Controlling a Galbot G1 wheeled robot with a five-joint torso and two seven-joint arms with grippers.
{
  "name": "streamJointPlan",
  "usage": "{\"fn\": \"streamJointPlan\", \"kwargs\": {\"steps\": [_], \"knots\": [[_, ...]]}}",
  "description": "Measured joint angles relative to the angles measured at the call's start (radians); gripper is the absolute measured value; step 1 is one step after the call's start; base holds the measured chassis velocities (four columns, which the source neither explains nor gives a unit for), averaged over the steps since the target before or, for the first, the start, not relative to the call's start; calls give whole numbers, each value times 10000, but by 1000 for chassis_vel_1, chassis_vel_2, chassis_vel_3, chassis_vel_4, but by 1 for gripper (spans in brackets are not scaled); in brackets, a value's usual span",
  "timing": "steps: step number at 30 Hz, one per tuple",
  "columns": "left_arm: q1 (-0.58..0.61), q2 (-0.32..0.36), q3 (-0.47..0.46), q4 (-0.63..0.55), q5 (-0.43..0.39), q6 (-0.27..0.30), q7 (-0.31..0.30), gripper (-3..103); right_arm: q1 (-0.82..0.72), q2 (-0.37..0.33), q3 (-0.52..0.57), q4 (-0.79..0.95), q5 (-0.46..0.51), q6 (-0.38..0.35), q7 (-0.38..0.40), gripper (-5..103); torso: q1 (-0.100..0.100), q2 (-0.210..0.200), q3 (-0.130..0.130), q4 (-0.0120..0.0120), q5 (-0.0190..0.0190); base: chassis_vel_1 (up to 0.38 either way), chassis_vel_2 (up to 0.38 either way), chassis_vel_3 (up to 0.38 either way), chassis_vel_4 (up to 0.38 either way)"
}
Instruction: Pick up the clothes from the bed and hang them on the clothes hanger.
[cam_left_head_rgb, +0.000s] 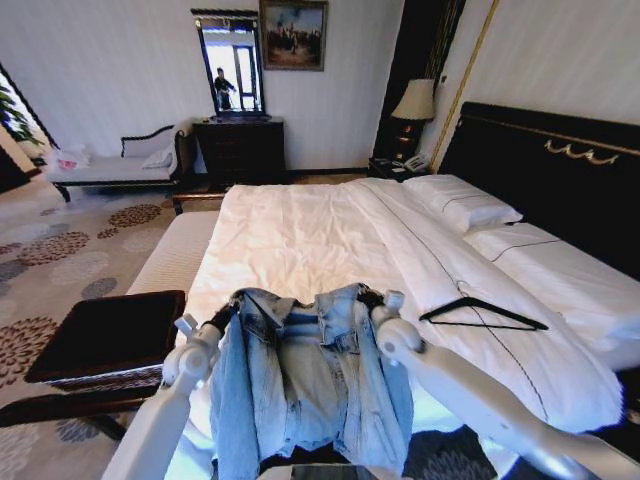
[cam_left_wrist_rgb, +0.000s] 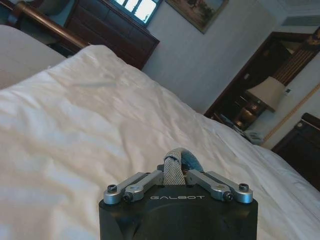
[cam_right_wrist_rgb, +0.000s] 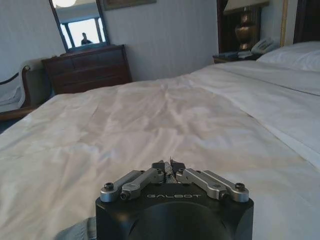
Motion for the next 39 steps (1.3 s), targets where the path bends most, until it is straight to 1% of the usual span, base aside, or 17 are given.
{"fn": "streamJointPlan", "kwargs": {"steps": [1, 2, 6, 9, 11, 14, 16, 20, 21, 24, 31, 33, 34, 35, 36, 38, 39], "knots": [[-231, 6, 1, 402, 8, -70, 152, 3, 273, 294, -116, -770, -158, 299, -158, 5, 1, 0, 1, 2, -1, 0, 0, 0, 0], [-231, 6, 1, 402, 8, -70, 152, 3, 273, 294, -116, -770, -158, 299, -158, 5, 1, 0, 1, 2, -1, 0, 0, 0, 0], [-552, -130, -22, 1123, 116, -219, 502, 3, 729, 797, -165, -2068, -427, 732, -401, 5, 2, -1, 0, 1, 1, 0, 0, 0, 0], [-615, -213, 18, 1375, 238, -294, 609, 3, 815, 933, -154, -2454, -533, 841, -501, 5, 1, 0, -1, 1, 3, 0, 0, 0, 0], [-662, -295, 130, 1614, 397, -390, 682, 3, 847, 1036, -153, -2715, -610, 901, -579, 5, -1, 0, -2, 1, 3, 0, 0, 0, 0], [-811, -557, 466, 2305, 953, -658, 837, 3, 857, 1448, -184, -3526, -970, 1059, -769, 5, -3, 1, -3, -1, 2, 0, 0, 0, 0], [-863, -636, 524, 2483, 1068, -706, 854, 3, 857, 1621, -182, -3759, -1119, 1144, -850, 5, -2, 1, -3, -3, 0, 0, 0, 0, 0], [-1174, -1068, 656, 3369, 1444, -784, 900, 3, 974, 2727, -33, -5159, -1861, 1531, -1053, 5, -2, 1, -2, 0, 3, 0, 0, 0, 0], [-1174, -1068, 656, 3369, 1444, -784, 900, 3, 974, 2727, -33, -5159, -1861, 1531, -1053, 5, -2, 1, -2, 0, 3, 0, 0, 0, 0], [-1270, -1209, 755, 3738, 1649, -776, 815, 3, 1104, 3164, 60, -5910, -2313, 1526, -697, 5, -2, 2, -3, 4, 1, 0, 0, 0, 0], [-1109, -1246, 912, 3581, 1937, -684, 745, 3, 1049, 3056, 93, -5816, -2433, 1374, -410, 5, -1, 1, -2, 0, 3, 0, 0, 0, 0], [-882, -1209, 956, 3273, 2048, -597, 717, 3, 921, 2743, 87, -5327, -2413, 1291, -323, 2, 0, 1, -2, 3, 4, 0, 0, 0, 0], [-820, -1191, 965, 3195, 2071, -584, 706, 3, 880, 2623, 87, -5171, -2388, 1279, -323, 4, -1, 1, -3, 2, 5, 0, 0, 0, 0], [-617, -1121, 1004, 2959, 2174, -520, 681, 3, 764, 2268, 85, -4780, -2287, 1255, -353, 10, -1, 1, -3, 3, 4, 0, 0, 0, 0], [-617, -1121, 1004, 2959, 2174, -520, 681, 3, 764, 2268, 85, -4780, -2287, 1255, -353, 10, -1, 1, -3, 3, 4, 0, 0, 0, 0], [-295, -1012, 1033, 2620, 2407, -501, 746, 3, 573, 1739, 89, -4188, -2133, 1182, -415, 5, -1, 1, -3, 0, 4, 0, 0, 0, 0], [-243, -998, 1032, 2565, 2444, -501, 770, 3, 548, 1668, 93, -4110, -2116, 1178, -429, 5, -2, 1, -3, 0, 4, 0, 0, 0, 0]]}}
